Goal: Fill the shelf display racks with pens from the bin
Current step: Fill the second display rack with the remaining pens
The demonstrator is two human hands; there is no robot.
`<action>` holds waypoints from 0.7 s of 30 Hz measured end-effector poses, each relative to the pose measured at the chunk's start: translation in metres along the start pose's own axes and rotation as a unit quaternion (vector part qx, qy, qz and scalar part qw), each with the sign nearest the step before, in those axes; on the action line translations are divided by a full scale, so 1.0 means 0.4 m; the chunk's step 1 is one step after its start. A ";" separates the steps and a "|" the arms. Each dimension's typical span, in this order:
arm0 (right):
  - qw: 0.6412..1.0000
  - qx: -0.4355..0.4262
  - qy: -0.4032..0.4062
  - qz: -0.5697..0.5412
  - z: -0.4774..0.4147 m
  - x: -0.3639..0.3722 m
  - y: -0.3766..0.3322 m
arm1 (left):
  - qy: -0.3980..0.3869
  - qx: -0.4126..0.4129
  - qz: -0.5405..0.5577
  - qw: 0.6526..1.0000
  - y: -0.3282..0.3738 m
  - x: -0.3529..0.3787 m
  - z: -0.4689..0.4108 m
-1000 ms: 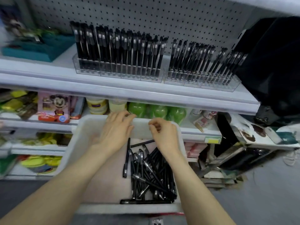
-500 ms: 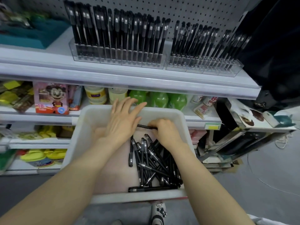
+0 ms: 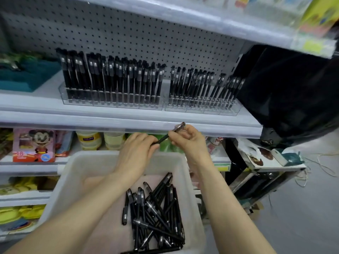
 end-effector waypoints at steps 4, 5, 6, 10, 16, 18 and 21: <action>0.999 -0.018 0.032 0.000 -0.035 -0.035 -0.032 | -0.023 -0.006 0.016 1.000 0.039 0.025 -0.112; 0.998 -0.028 0.050 0.011 -0.049 -0.056 -0.049 | -0.019 0.002 0.022 1.000 0.046 0.029 -0.139; 0.996 -0.042 0.070 0.025 -0.062 -0.081 -0.072 | -0.014 0.012 0.022 1.000 0.051 0.033 -0.168; 0.966 -0.132 0.165 0.149 -0.119 -0.188 -0.214 | -0.038 0.031 -0.043 0.998 0.054 0.059 -0.285; 0.911 -0.224 0.241 0.249 -0.222 -0.237 -0.379 | -0.094 0.014 -0.130 0.987 0.018 0.112 -0.367; 0.903 -0.232 0.234 0.275 -0.260 -0.226 -0.399 | -0.097 0.000 -0.143 0.985 0.012 0.116 -0.367; 0.884 -0.232 0.226 0.336 -0.307 -0.207 -0.396 | -0.084 -0.001 -0.150 0.985 0.008 0.116 -0.366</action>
Point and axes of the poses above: each hand's wrist, its own z-axis away from the middle knuckle, its own x-axis out of the palm, y = z × x, the point moved 5 cm from there along -z, towards the middle knuckle, and after that the axes turned 14 degrees about x, right-handed, at the moved point
